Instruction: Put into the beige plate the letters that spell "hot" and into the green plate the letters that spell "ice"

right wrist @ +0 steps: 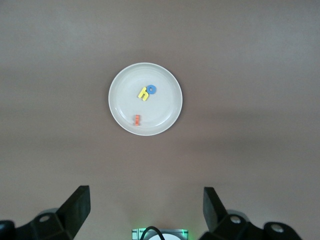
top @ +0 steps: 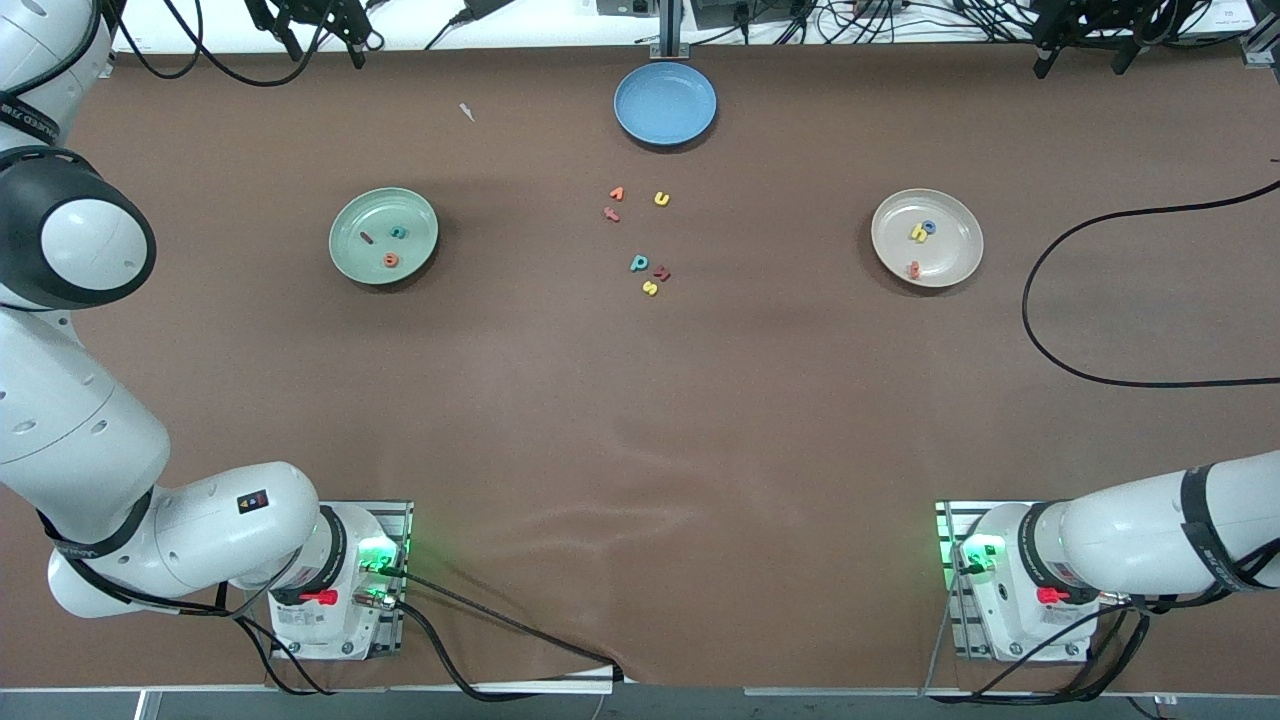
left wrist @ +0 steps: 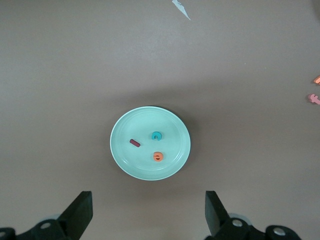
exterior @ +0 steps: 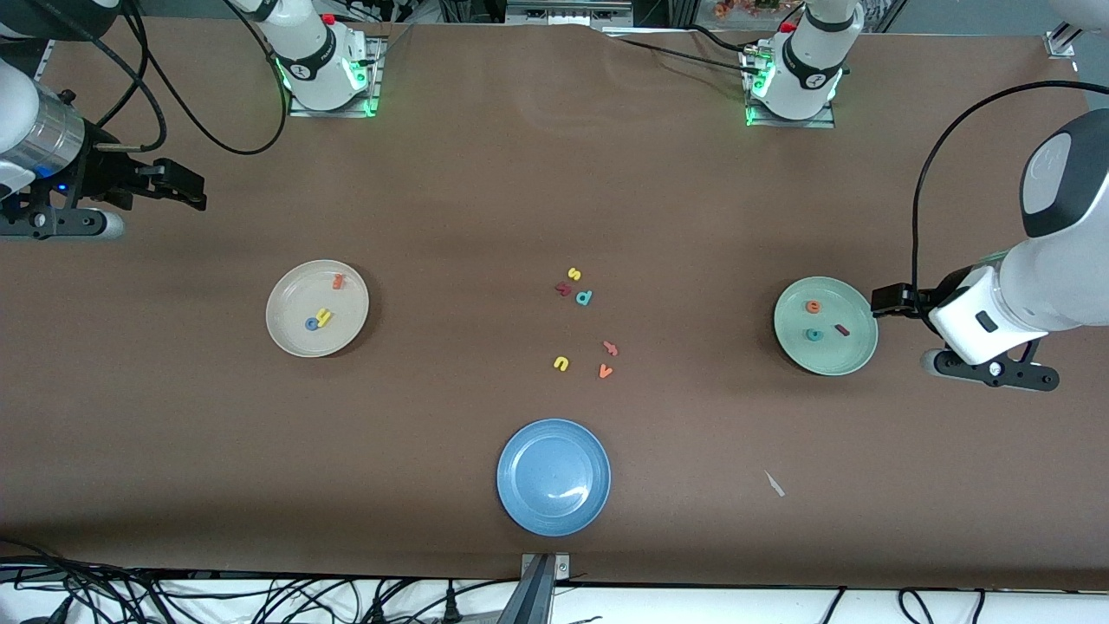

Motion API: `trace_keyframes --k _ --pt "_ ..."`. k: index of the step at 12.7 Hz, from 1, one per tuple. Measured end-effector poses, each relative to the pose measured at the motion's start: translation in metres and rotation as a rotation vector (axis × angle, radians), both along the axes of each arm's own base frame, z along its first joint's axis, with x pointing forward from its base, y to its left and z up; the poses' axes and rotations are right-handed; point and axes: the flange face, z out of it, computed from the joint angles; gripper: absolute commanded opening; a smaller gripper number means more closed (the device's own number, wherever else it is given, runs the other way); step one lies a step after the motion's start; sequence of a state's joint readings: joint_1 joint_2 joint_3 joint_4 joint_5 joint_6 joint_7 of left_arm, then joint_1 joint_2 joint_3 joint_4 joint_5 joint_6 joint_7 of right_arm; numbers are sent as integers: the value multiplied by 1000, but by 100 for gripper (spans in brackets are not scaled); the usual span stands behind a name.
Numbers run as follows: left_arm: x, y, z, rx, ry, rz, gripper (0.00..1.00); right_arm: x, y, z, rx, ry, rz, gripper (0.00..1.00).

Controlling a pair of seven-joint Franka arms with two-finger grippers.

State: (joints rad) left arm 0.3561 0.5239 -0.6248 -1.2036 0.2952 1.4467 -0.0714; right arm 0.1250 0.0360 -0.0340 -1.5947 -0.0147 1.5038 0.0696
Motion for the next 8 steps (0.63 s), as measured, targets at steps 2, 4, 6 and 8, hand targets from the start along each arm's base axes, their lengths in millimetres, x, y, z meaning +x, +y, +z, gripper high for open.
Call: trace_keyframes --k 2,4,6,8 --pt "0 0 0 0 0 0 99 0 2 13 0 -6 3 100" --pt "0 0 0 0 0 0 99 -1 1 18 0 -4 2 100" --pt "0 0 0 0 0 0 99 2 -1 12 0 8 17 100" --pt "0 0 0 0 0 0 99 6 -5 5 2 20 31 100"
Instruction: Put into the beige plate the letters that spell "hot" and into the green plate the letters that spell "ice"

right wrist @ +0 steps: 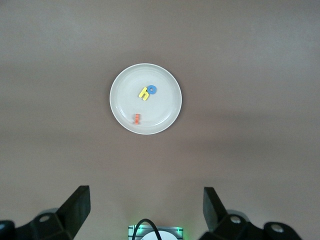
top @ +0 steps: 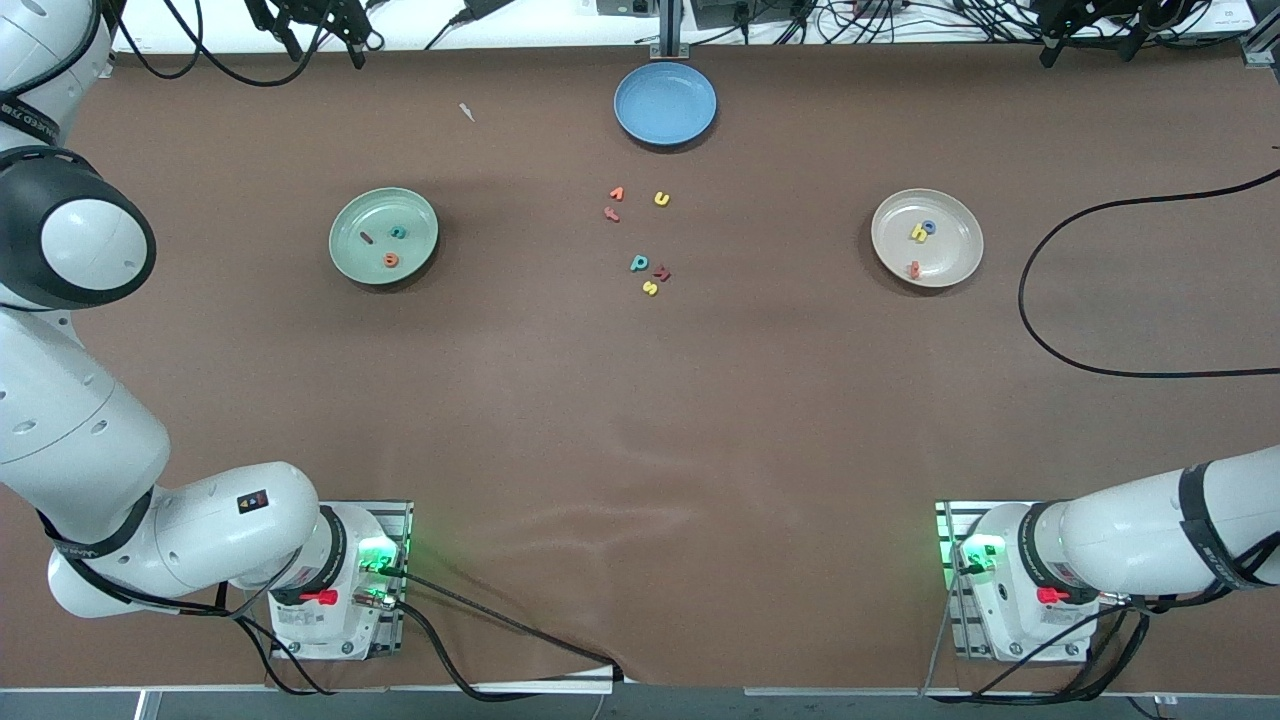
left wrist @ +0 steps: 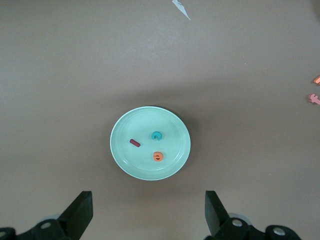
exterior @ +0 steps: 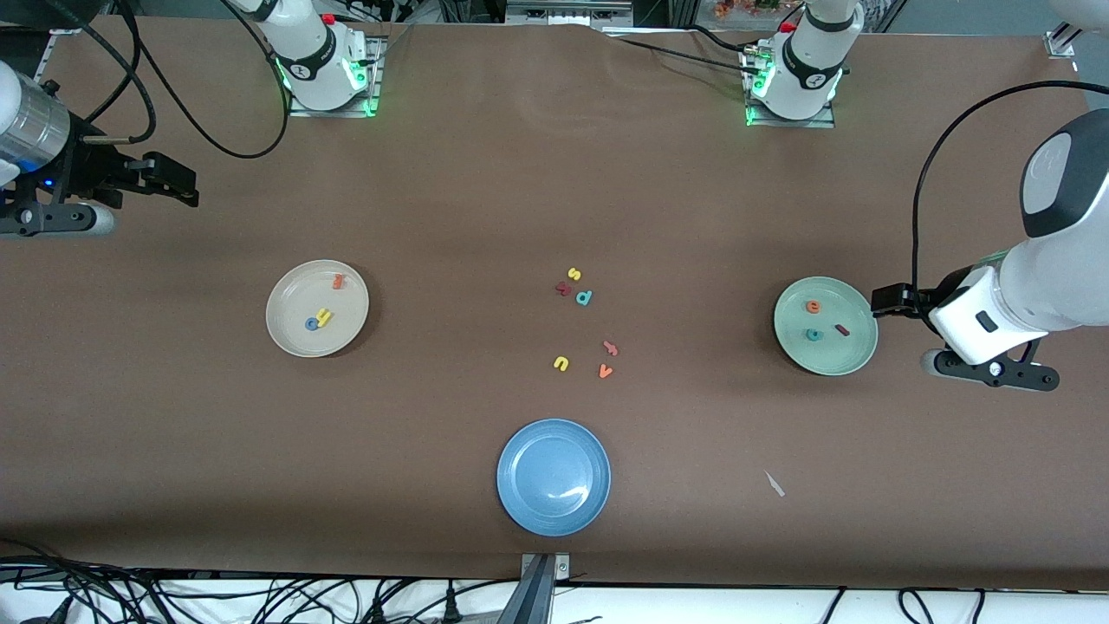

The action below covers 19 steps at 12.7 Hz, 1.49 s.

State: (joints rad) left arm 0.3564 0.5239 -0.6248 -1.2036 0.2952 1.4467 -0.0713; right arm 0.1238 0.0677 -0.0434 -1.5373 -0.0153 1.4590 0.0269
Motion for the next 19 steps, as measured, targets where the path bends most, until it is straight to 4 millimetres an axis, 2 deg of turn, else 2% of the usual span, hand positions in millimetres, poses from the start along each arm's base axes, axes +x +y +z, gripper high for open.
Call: trace_keyframes --k 19 --pt "0 3 0 -1 1 -2 99 6 6 3 5 2 50 100"
